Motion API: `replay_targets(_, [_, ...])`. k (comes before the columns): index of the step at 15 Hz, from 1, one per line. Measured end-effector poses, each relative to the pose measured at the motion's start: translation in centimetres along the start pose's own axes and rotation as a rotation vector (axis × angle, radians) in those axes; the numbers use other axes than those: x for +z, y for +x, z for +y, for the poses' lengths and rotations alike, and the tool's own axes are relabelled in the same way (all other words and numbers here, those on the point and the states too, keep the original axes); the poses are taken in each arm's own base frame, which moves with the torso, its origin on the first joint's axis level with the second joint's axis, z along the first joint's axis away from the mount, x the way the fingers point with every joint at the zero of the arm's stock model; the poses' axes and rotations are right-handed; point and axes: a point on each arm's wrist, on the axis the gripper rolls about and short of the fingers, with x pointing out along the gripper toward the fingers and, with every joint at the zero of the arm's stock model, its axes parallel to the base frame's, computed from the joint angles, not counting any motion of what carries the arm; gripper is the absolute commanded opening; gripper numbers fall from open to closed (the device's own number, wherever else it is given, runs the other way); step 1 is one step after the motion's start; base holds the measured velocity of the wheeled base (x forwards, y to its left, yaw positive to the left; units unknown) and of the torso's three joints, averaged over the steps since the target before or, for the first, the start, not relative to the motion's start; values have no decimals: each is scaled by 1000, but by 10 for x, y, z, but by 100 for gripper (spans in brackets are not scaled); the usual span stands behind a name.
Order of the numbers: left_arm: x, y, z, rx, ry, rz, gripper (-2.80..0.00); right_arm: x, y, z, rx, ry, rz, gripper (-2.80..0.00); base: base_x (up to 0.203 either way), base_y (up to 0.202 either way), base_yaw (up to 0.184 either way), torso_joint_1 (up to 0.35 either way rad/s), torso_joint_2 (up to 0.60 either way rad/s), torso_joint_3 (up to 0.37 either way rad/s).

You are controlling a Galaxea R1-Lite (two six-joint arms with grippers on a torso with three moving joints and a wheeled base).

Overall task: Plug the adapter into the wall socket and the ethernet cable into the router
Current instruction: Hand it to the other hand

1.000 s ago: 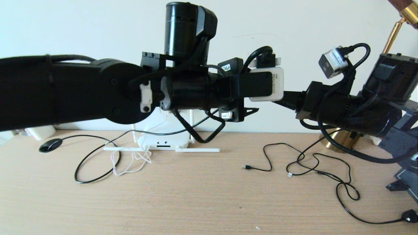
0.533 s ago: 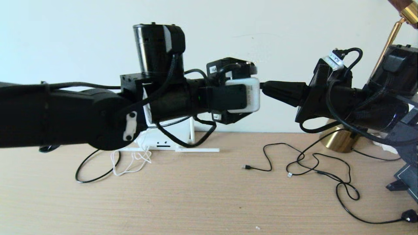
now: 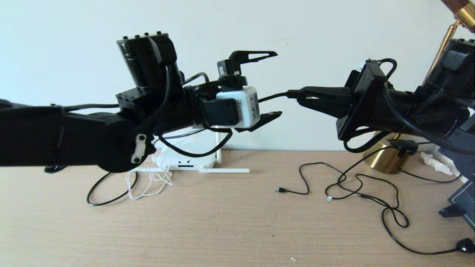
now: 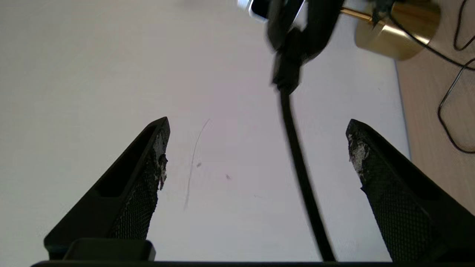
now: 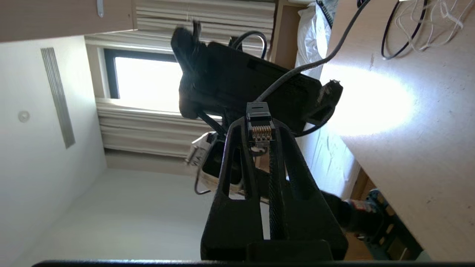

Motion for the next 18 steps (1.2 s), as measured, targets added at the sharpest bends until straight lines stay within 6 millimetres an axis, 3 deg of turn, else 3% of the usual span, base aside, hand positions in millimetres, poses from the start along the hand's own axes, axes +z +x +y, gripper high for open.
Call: replay_targets(18, [8,2,-22,-32,30,-146,0,10,7,-11,-42,72,9,-280,0,0,0,0,0,0])
